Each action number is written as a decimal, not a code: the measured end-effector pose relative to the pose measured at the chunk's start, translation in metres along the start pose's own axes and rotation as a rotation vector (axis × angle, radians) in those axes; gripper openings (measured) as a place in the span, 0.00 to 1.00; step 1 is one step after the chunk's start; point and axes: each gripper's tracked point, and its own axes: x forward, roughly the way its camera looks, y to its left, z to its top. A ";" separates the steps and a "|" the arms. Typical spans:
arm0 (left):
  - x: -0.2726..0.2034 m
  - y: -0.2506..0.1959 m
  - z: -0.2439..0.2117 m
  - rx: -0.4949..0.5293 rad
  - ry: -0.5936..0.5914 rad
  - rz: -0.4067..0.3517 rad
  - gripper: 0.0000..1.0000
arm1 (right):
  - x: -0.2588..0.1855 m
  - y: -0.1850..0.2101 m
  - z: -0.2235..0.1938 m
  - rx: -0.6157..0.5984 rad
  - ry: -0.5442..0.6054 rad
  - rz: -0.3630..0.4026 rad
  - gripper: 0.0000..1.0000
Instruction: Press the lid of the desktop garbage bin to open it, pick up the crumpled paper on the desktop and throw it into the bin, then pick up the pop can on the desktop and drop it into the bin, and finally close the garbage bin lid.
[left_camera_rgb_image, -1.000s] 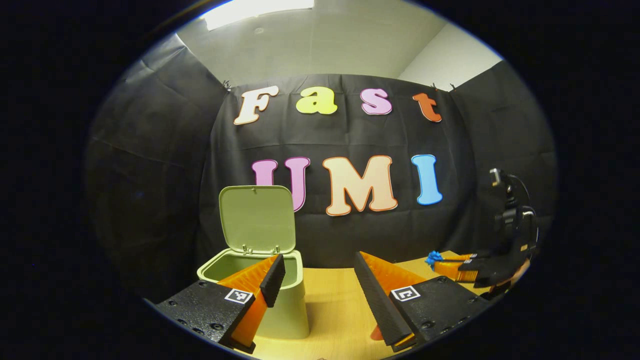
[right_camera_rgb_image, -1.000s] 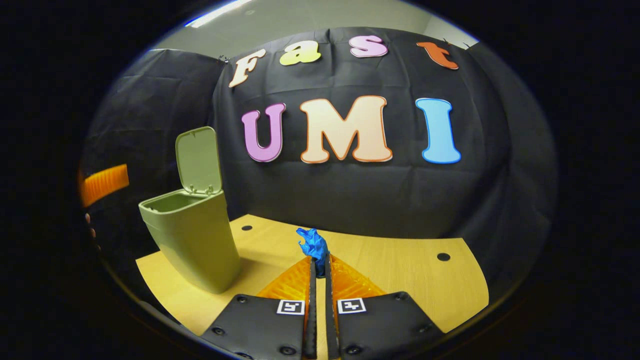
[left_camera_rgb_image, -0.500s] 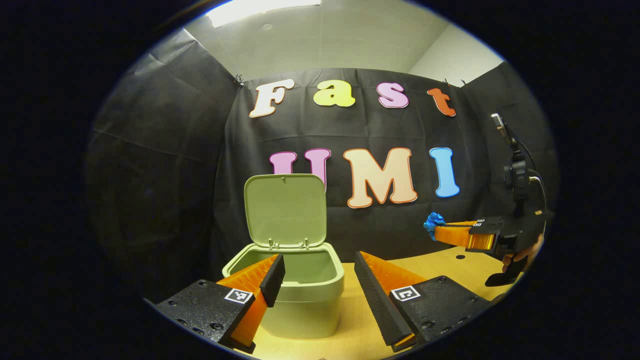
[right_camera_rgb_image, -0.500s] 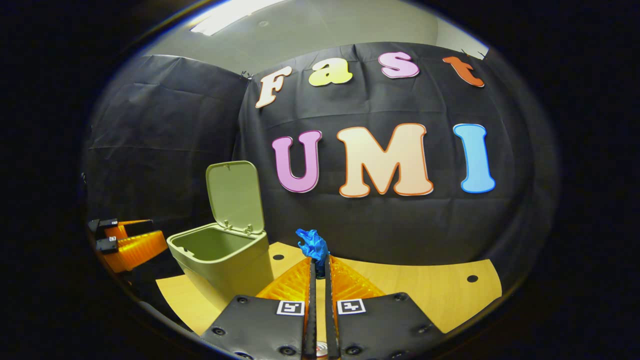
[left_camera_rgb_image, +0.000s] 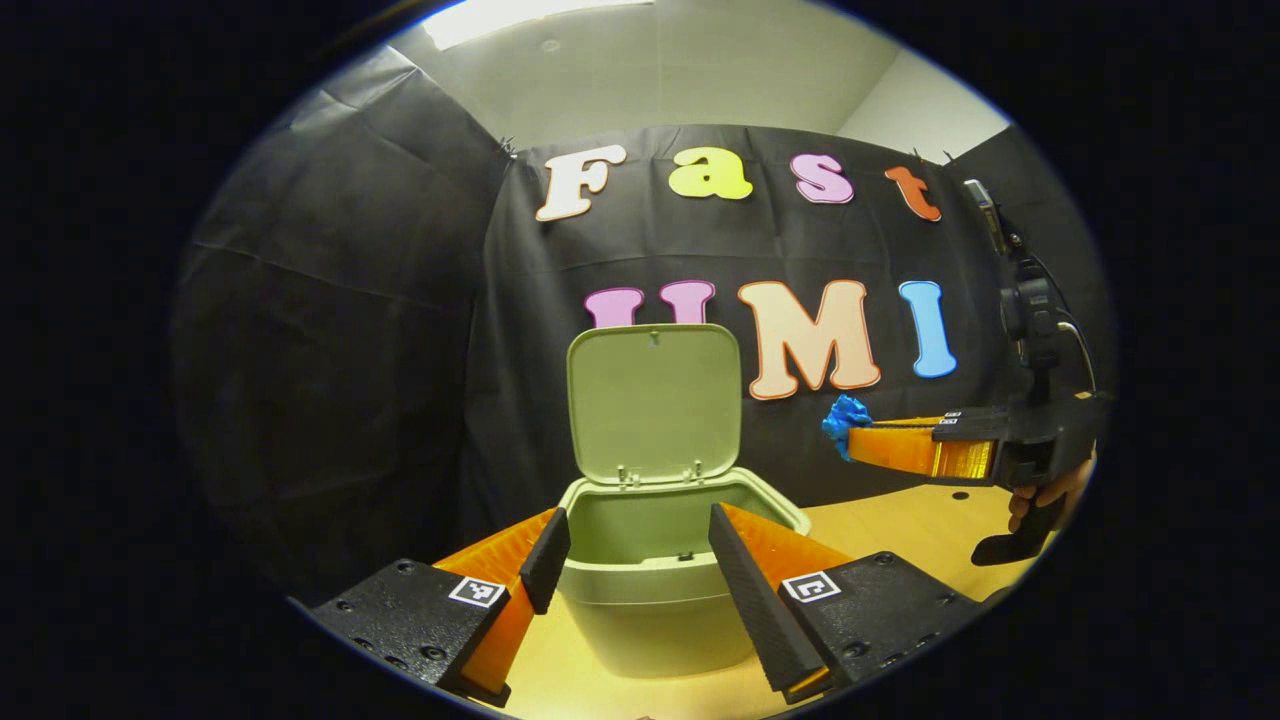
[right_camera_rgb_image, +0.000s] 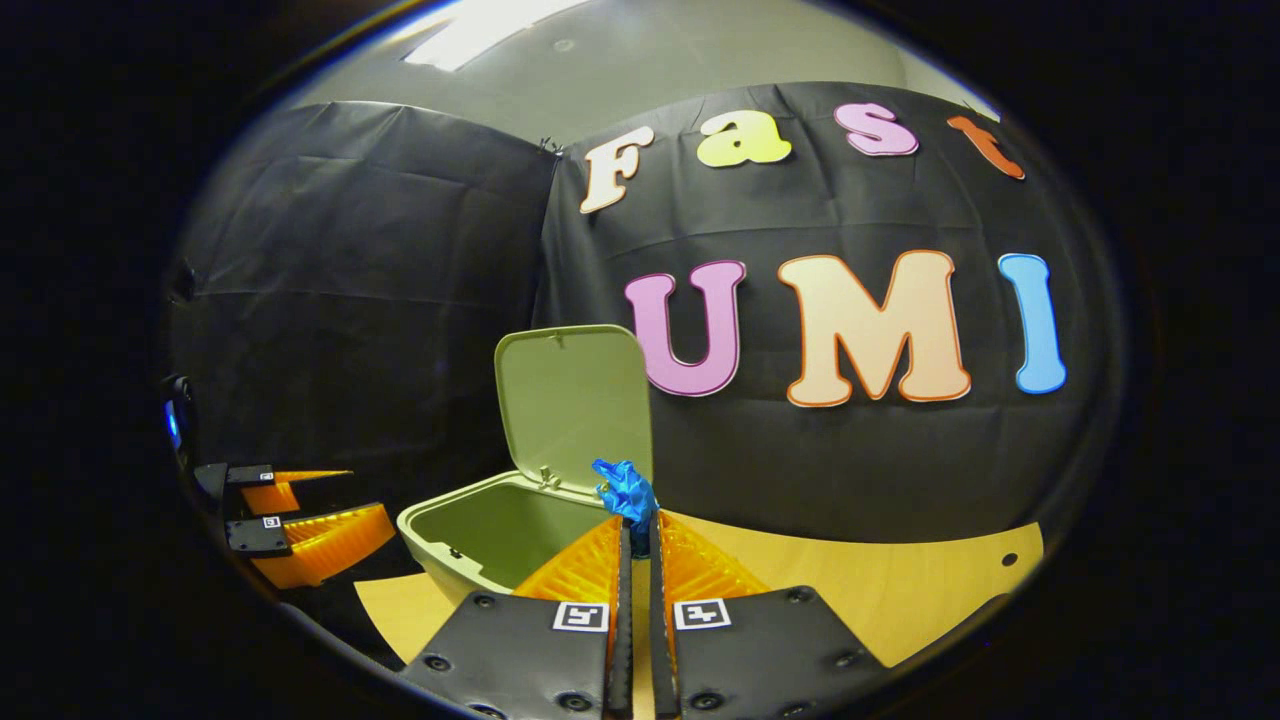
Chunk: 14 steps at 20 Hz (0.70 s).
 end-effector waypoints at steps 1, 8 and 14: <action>0.000 0.006 -0.003 -0.005 0.006 0.009 0.85 | 0.005 0.008 -0.005 0.001 0.009 0.012 0.09; -0.008 0.025 -0.018 0.008 0.035 0.040 0.87 | 0.031 0.056 -0.051 -0.001 0.111 0.115 0.42; 0.003 -0.017 -0.017 -0.020 0.020 -0.041 0.87 | -0.002 0.010 -0.025 0.009 0.028 0.003 0.96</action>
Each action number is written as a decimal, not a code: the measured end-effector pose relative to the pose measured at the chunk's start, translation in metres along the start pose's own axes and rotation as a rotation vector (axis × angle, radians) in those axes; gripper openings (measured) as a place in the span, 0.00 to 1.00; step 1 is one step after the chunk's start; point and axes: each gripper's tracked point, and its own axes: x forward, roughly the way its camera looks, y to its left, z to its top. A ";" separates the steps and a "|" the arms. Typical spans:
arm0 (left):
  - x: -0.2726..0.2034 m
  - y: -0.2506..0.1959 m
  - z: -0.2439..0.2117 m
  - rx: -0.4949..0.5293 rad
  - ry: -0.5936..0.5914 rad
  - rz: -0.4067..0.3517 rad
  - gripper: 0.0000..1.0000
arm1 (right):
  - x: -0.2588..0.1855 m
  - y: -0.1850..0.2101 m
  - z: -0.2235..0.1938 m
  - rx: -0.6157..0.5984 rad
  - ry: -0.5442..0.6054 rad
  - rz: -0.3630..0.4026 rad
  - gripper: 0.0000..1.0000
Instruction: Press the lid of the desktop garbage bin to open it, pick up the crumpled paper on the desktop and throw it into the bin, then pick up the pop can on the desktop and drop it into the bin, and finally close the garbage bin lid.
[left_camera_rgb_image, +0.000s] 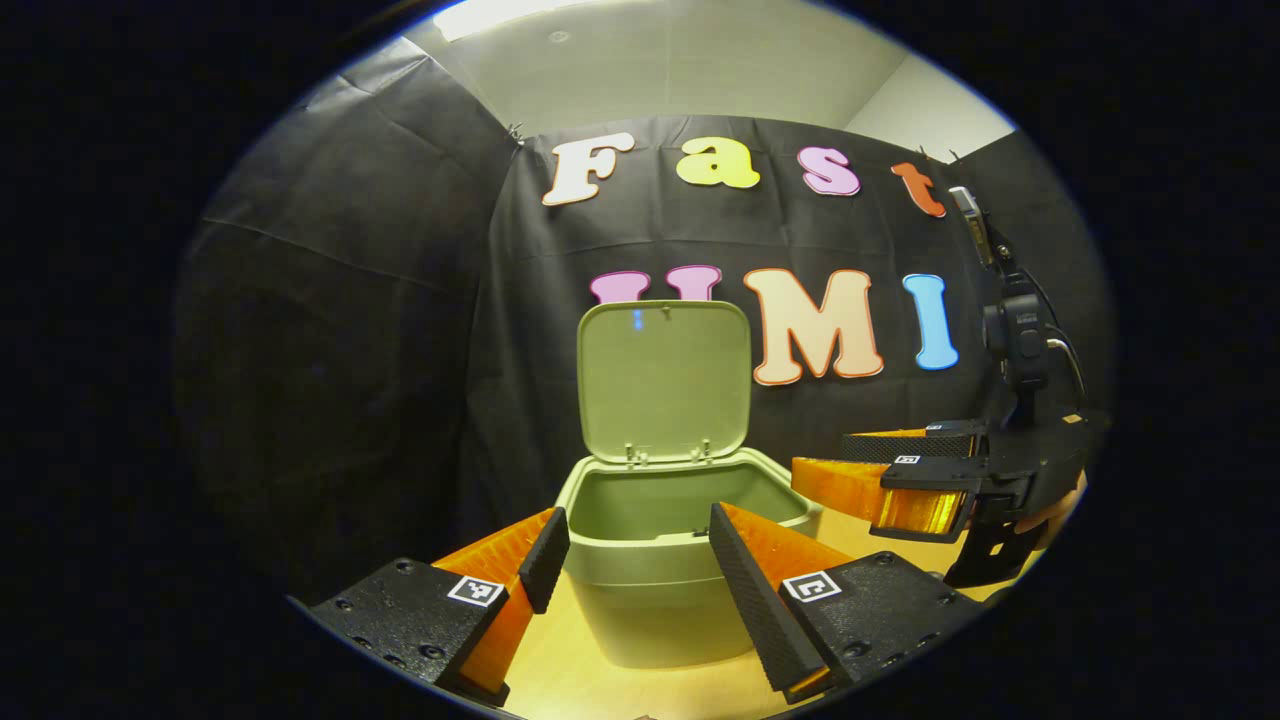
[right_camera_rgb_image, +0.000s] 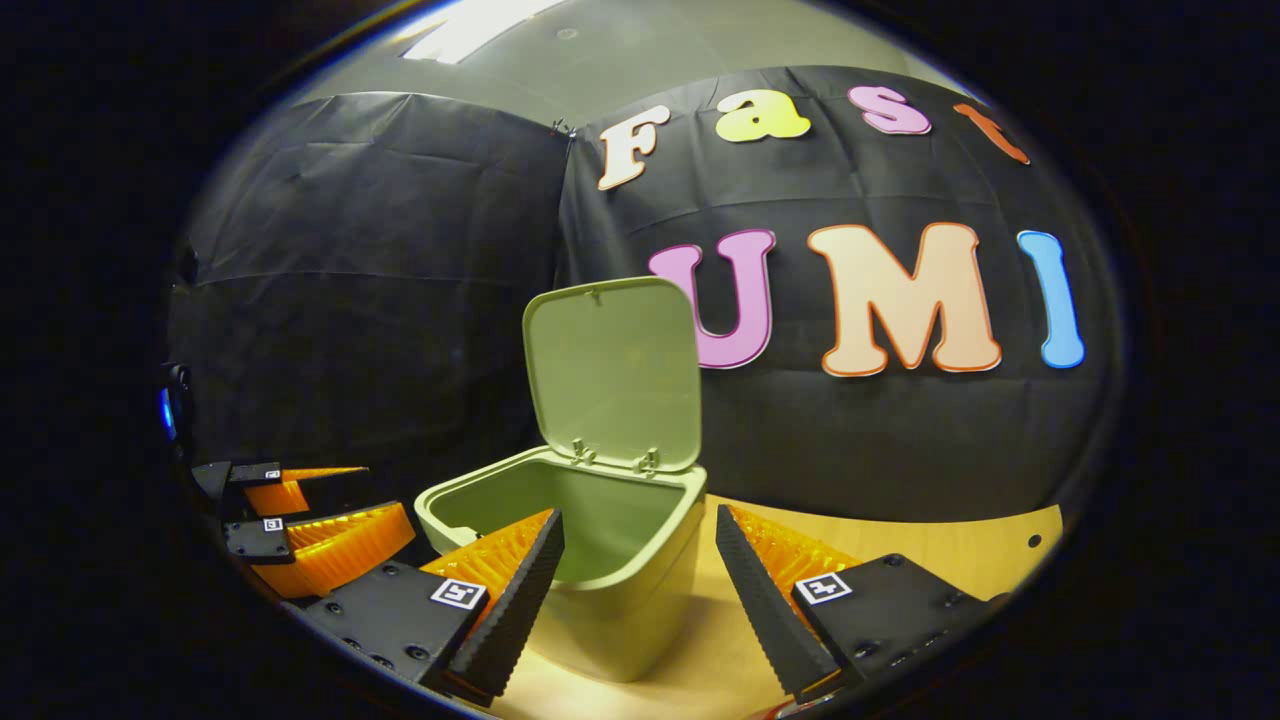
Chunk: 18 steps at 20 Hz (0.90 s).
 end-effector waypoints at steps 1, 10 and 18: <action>0.003 -0.010 0.003 0.003 -0.008 -0.019 0.87 | -0.008 -0.011 0.005 0.000 -0.013 -0.020 0.96; 0.009 -0.112 0.019 0.008 -0.044 -0.172 0.86 | -0.097 -0.113 0.022 -0.009 -0.063 -0.197 0.96; 0.013 -0.210 -0.008 -0.014 0.016 -0.301 0.89 | -0.184 -0.211 0.025 -0.005 -0.054 -0.356 0.96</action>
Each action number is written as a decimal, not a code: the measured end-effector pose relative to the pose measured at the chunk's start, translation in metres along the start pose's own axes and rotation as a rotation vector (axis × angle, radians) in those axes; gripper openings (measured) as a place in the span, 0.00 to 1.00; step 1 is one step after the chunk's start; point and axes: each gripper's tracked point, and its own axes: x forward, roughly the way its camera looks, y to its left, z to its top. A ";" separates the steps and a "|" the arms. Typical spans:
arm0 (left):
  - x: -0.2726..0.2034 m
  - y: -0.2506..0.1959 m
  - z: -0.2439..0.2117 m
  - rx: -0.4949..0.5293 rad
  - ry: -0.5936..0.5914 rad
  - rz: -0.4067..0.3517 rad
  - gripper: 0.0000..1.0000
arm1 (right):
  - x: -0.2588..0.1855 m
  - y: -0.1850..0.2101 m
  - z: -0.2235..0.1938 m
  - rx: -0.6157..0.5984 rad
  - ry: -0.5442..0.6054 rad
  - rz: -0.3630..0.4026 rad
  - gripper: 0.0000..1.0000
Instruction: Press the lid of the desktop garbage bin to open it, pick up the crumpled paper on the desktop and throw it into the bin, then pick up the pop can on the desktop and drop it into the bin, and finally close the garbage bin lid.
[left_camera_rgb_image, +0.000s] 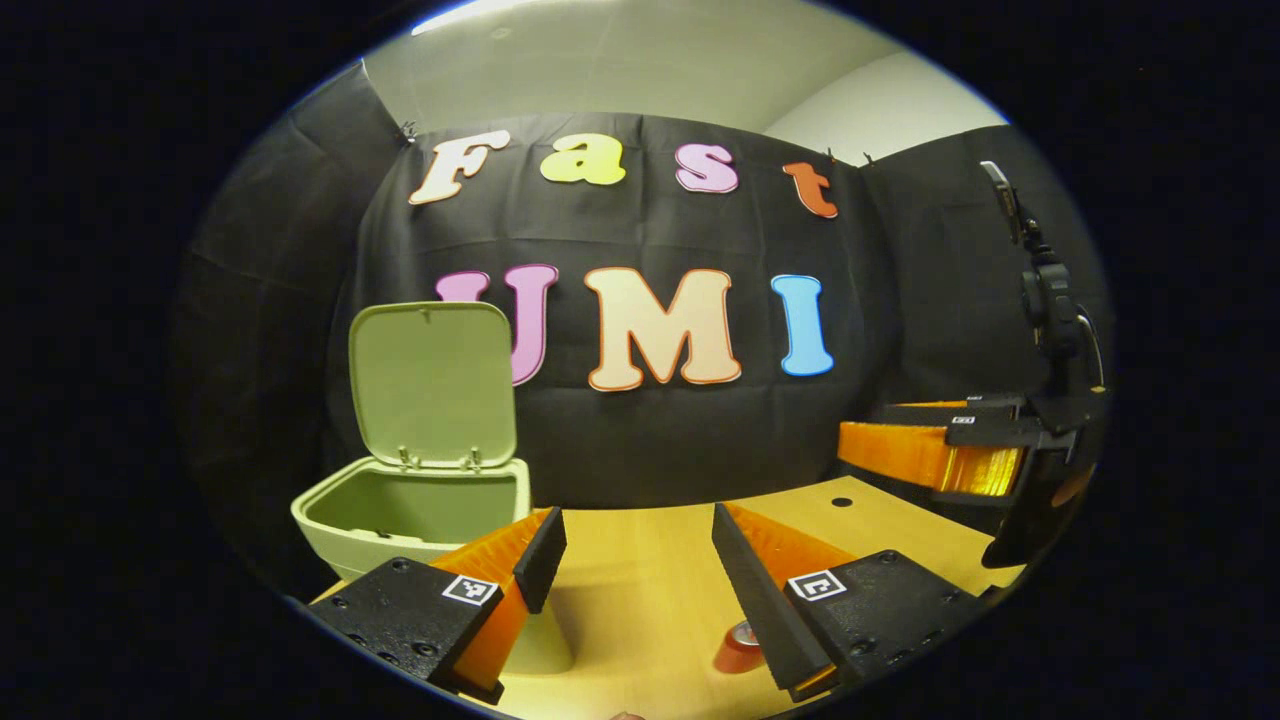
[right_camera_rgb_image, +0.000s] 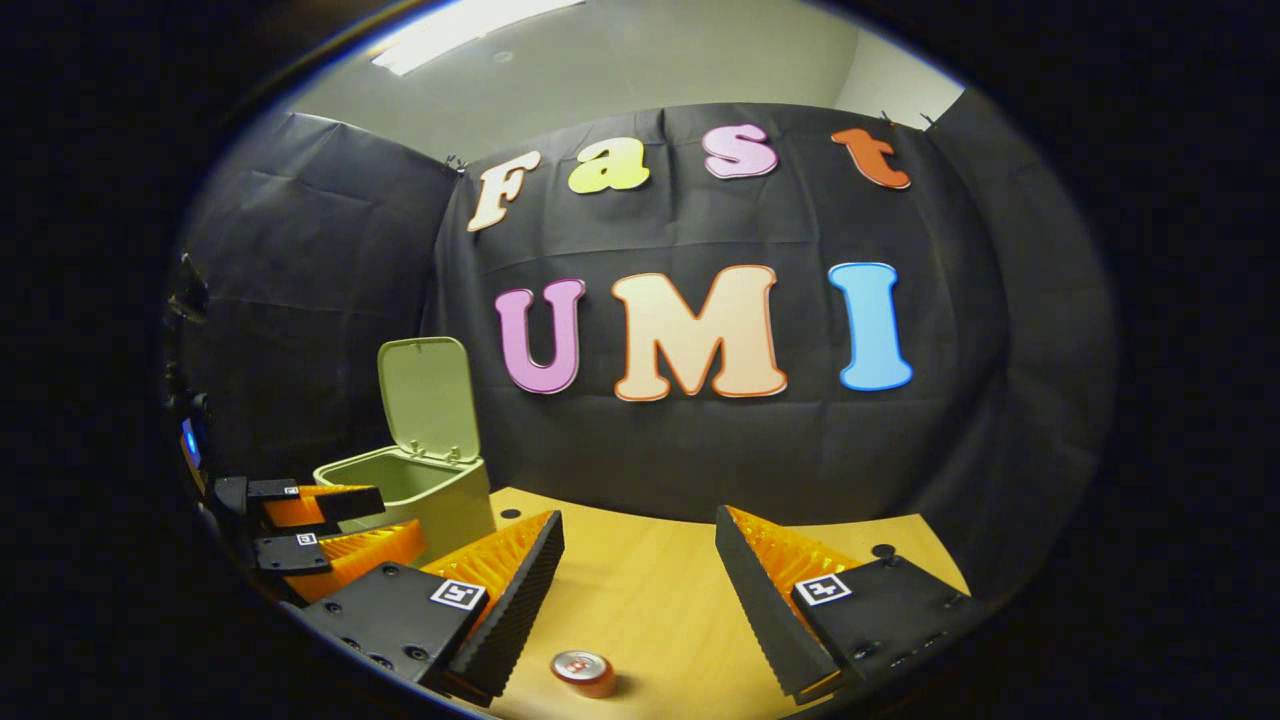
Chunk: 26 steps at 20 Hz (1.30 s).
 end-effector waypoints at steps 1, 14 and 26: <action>0.003 -0.010 -0.006 -0.003 0.014 -0.015 0.89 | -0.007 -0.013 0.000 0.007 0.001 -0.018 0.96; 0.027 -0.094 -0.122 -0.041 0.252 -0.103 0.90 | -0.091 -0.150 -0.024 0.001 0.066 -0.251 0.96; 0.030 -0.102 -0.218 -0.021 0.453 -0.070 0.91 | -0.124 -0.180 -0.039 -0.041 0.121 -0.318 0.96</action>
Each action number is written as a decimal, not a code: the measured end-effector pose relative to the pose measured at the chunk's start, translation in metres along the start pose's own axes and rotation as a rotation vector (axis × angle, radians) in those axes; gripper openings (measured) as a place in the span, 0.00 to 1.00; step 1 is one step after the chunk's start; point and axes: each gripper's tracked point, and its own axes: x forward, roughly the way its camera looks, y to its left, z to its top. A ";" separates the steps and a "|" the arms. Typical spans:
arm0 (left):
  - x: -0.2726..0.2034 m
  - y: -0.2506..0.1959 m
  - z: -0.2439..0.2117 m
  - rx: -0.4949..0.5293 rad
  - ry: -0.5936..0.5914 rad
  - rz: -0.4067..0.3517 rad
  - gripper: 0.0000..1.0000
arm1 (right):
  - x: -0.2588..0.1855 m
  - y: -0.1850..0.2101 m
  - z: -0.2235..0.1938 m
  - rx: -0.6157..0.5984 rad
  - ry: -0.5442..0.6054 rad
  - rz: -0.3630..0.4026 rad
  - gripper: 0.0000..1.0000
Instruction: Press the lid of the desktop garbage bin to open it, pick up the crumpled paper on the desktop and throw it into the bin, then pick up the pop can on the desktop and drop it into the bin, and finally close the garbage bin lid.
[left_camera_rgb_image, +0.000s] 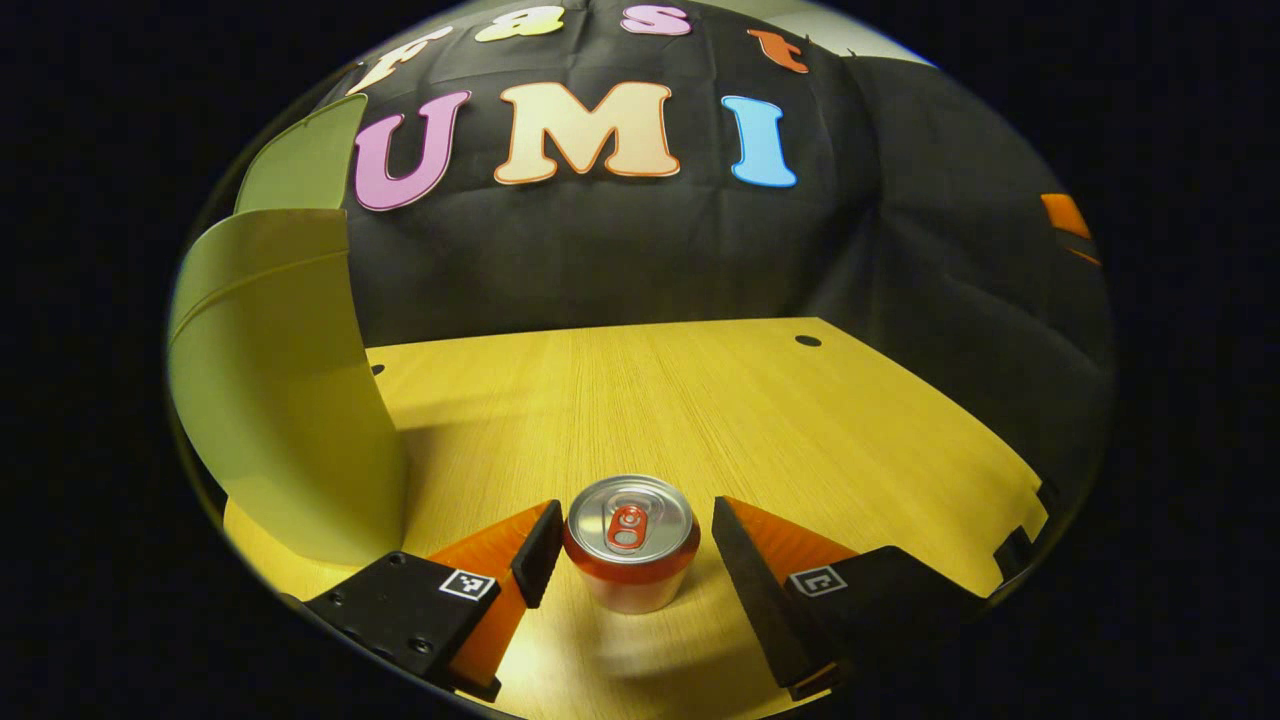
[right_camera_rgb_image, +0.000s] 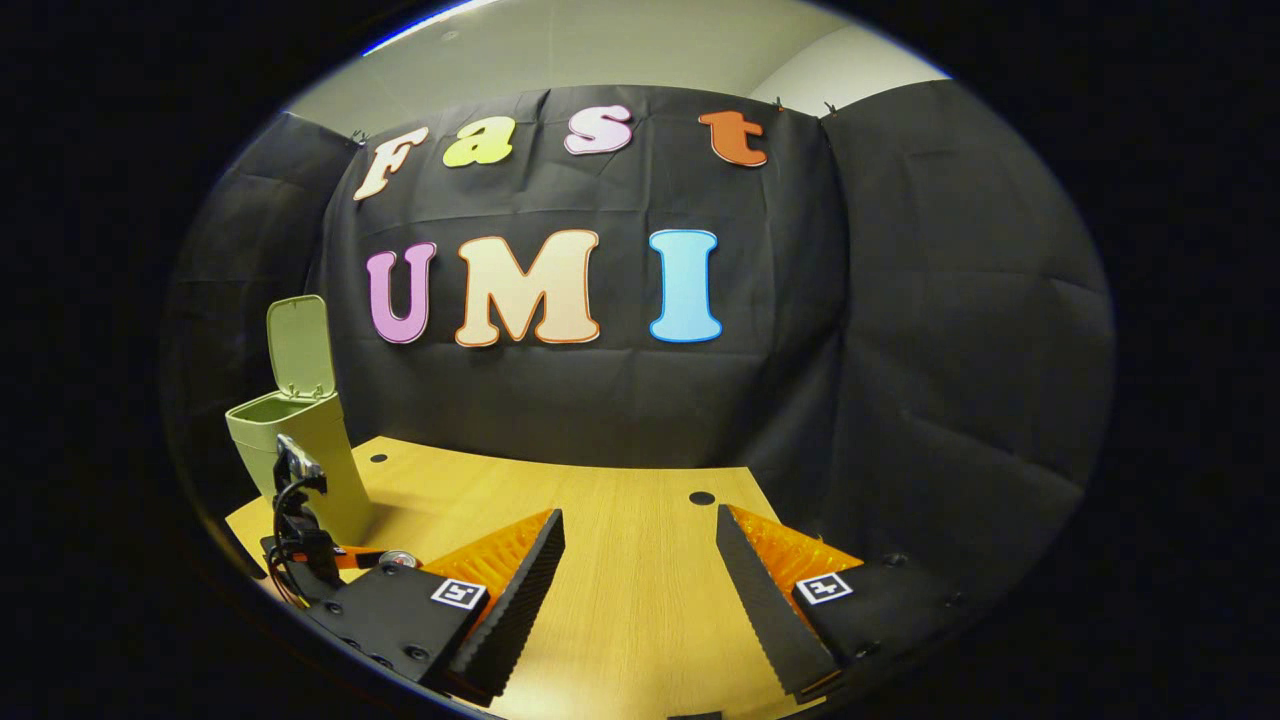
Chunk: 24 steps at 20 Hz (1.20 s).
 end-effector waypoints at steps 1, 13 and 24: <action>0.001 -0.001 -0.002 0.000 0.000 -0.002 0.90 | 0.000 0.000 0.001 -0.004 0.000 0.000 0.96; -0.030 0.011 0.129 0.040 -0.231 -0.007 0.77 | 0.006 0.031 -0.001 0.020 -0.022 0.062 0.96; -0.080 0.078 0.266 0.053 -0.493 0.105 0.77 | 0.019 0.049 0.002 0.059 -0.037 0.103 0.96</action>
